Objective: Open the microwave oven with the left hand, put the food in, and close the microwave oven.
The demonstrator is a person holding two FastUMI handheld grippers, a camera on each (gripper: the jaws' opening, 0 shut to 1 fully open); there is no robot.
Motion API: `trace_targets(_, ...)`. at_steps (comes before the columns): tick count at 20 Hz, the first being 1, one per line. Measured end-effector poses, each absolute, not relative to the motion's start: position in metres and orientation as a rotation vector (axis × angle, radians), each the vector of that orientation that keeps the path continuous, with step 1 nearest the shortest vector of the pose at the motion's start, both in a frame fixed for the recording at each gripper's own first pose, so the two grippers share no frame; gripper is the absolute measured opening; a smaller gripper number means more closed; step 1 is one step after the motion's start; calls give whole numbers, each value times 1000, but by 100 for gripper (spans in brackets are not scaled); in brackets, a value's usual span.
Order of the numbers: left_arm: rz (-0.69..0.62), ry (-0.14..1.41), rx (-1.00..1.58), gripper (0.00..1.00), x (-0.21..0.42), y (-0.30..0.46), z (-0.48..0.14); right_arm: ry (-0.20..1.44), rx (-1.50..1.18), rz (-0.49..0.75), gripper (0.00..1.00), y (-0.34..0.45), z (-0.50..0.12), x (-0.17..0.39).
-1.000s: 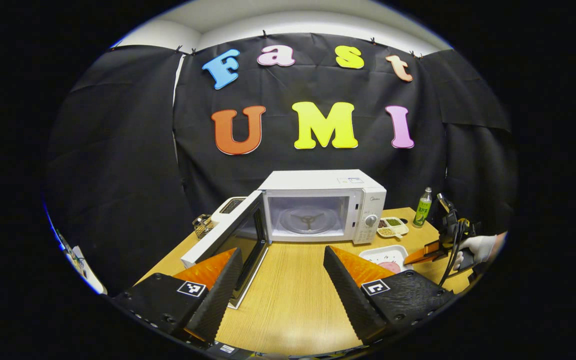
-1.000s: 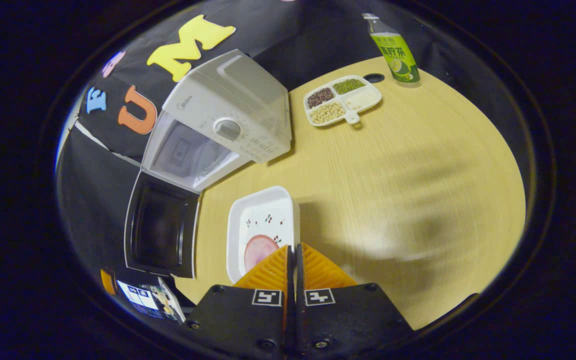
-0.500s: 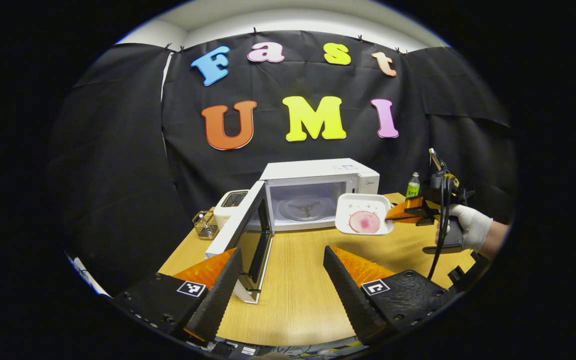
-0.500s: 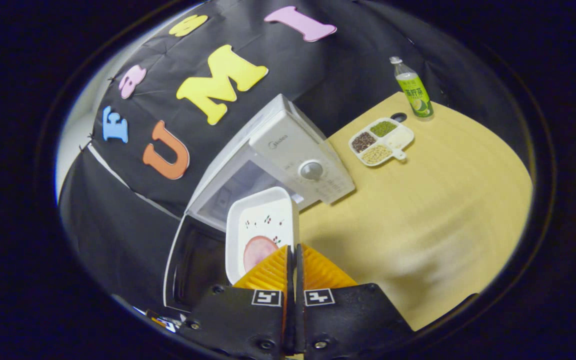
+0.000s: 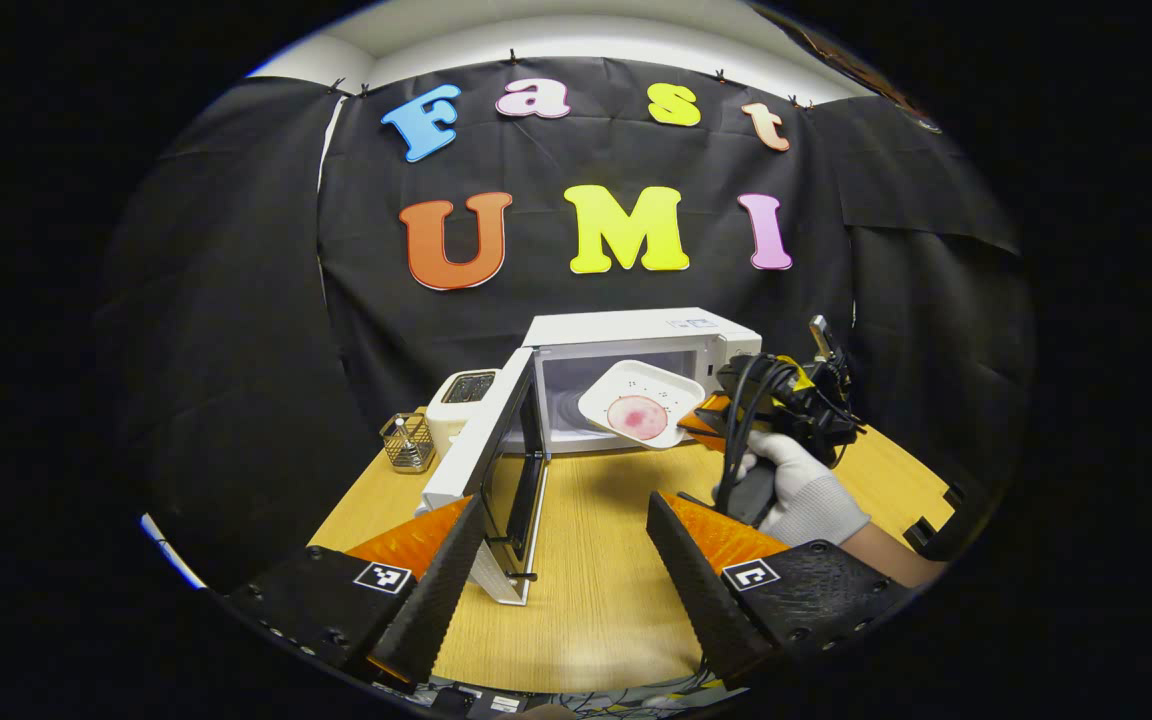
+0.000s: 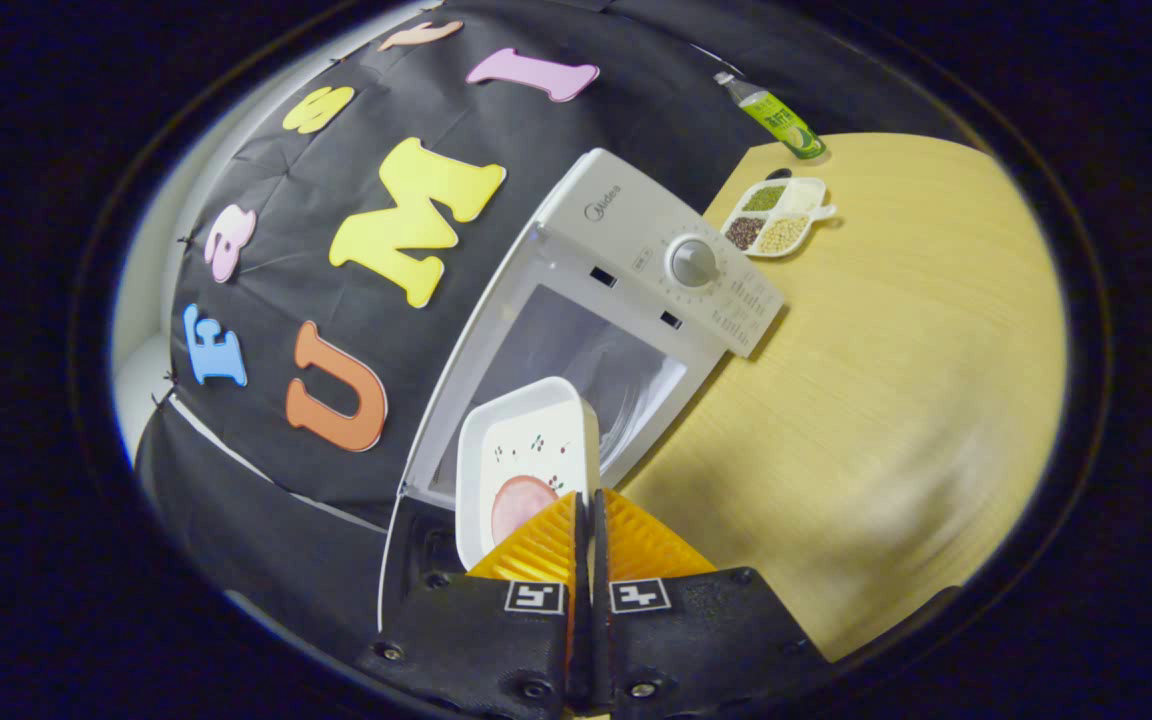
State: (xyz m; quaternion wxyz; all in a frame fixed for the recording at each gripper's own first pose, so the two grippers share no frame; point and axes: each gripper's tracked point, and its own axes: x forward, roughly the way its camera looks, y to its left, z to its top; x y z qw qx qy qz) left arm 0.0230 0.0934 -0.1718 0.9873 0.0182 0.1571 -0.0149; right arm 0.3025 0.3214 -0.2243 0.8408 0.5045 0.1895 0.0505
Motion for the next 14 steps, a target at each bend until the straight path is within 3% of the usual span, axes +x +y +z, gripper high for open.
trace_targets(14,48,365,46,98,59,139,-211,308,1197,-37,4,343,-249,441)
